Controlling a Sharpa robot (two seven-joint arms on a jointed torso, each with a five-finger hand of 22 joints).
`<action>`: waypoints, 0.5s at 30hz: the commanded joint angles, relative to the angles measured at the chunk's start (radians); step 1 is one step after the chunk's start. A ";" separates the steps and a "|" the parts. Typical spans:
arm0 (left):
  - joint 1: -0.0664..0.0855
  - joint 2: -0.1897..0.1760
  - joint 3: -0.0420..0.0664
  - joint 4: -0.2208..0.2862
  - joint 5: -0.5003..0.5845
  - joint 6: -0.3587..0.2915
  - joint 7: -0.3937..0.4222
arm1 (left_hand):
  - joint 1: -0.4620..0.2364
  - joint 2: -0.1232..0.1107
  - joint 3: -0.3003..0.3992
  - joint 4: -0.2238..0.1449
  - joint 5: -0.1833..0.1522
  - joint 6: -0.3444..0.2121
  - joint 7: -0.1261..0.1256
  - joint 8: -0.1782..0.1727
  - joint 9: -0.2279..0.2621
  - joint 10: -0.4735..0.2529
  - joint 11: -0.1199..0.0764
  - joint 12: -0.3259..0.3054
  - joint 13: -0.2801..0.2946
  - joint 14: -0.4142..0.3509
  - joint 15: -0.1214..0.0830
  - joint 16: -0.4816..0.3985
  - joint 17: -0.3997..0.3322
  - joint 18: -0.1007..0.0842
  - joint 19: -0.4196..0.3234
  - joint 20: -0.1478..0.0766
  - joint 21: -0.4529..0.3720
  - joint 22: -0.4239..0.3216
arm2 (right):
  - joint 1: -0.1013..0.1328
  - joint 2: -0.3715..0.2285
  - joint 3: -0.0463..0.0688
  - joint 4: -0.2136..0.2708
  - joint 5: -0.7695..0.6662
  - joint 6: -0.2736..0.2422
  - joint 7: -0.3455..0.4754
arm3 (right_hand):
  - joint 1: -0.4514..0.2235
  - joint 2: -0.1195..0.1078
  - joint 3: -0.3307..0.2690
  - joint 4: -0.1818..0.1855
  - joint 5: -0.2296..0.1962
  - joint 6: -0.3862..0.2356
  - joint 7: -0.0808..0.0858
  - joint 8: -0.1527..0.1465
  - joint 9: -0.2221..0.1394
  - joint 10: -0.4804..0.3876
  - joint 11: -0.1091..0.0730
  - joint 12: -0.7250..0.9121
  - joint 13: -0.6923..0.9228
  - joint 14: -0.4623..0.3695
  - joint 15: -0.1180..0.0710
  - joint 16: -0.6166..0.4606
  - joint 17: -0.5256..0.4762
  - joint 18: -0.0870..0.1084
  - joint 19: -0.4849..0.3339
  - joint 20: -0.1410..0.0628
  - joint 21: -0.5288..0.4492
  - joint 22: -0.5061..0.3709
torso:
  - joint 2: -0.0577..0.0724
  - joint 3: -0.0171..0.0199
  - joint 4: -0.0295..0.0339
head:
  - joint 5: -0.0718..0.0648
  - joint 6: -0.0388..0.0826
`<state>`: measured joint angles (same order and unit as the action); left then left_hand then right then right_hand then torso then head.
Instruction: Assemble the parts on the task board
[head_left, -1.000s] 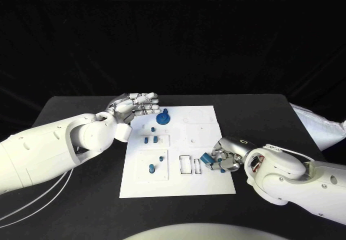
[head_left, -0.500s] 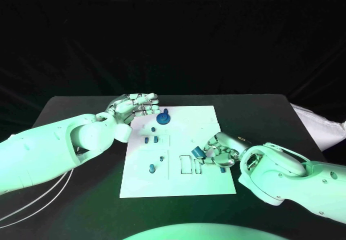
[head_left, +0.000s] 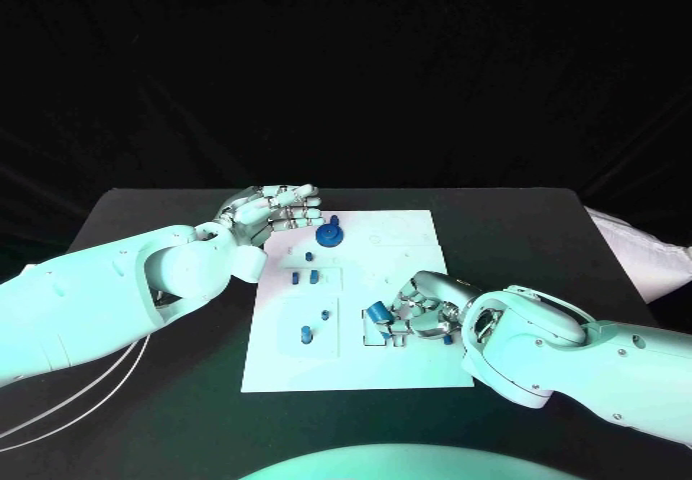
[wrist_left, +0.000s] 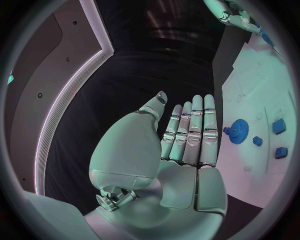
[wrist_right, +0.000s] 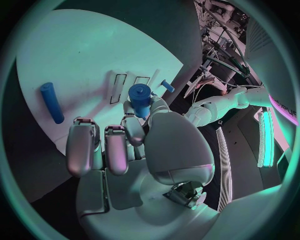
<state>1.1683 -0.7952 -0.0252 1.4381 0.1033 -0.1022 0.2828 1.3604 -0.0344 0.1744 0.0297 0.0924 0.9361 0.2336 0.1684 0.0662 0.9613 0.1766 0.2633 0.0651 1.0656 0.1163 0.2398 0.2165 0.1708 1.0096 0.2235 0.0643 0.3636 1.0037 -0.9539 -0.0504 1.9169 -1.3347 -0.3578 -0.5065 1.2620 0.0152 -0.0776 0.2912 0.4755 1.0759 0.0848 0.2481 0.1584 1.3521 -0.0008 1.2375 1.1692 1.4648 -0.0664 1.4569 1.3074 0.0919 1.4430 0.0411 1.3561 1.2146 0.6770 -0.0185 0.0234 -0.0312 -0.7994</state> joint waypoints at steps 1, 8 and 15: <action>0.000 0.001 0.001 0.003 -0.003 0.019 0.007 | 0.003 0.009 -0.006 0.001 0.005 -0.006 -0.003 0.004 0.000 -0.006 -0.004 0.006 0.001 0.006 0.003 -0.005 -0.001 0.012 0.002 0.004 0.003 -0.001 | -0.001 0.008 0.000 -0.006 -0.003 0.023 -0.017 | -0.018 0.008 -0.013 0.001 -0.005 0.021 -0.012 0.020 0.049 0.003 -0.004 -0.007 0.001 0.062 -0.007 -0.008 0.013 -0.015 -0.001 -0.005 0.002 -0.002 | 0.000 0.0003 0.0006 | 0.001 -0.001; 0.000 0.002 0.001 0.004 -0.003 0.019 0.011 | 0.004 0.009 -0.007 0.001 0.005 -0.006 -0.003 0.005 0.000 -0.006 -0.004 0.006 0.001 0.006 0.003 -0.005 -0.001 0.012 0.003 0.004 0.003 -0.002 | -0.001 0.029 0.000 -0.019 -0.019 0.016 -0.012 | -0.106 0.020 -0.074 0.000 -0.140 0.022 -0.016 0.026 0.069 -0.005 -0.006 -0.029 -0.009 0.061 -0.009 -0.015 0.003 -0.013 -0.006 -0.008 -0.004 -0.011 | 0.000 0.0013 -0.0001 | 0.001 -0.001; 0.000 0.002 0.001 0.003 -0.004 0.019 0.011 | 0.004 0.009 -0.007 0.000 0.005 -0.005 -0.003 0.005 0.000 -0.006 -0.004 0.007 0.001 0.006 0.003 -0.005 -0.001 0.012 0.003 0.003 0.003 -0.002 | -0.001 0.034 0.000 -0.025 -0.048 0.047 -0.026 | -0.141 0.016 -0.121 0.000 -0.216 0.016 -0.016 0.030 0.084 -0.009 -0.006 -0.041 -0.011 0.059 -0.009 -0.021 -0.004 -0.012 -0.008 -0.008 -0.008 -0.016 | 0.000 0.0009 -0.0012 | 0.002 -0.003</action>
<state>1.1680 -0.7946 -0.0252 1.4390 0.1033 -0.1016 0.2840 1.3604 -0.0344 0.1743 0.0298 0.0923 0.9361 0.2337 0.1684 0.0662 0.9613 0.1766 0.2633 0.0651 1.0656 0.1163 0.2398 0.2165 0.1708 1.0096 0.2235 0.0643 0.3623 1.0032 -0.9206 -0.0505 1.8922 -1.3494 -0.3435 -0.5192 1.1337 0.0307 -0.1908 0.2907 0.2642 1.0953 0.0659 0.2802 0.2411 1.3479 -0.0079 1.2024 1.1597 1.4683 -0.0702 1.4413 1.3043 0.0918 1.4393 0.0376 1.3518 1.1998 0.6770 -0.0174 0.0233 -0.0296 -0.8019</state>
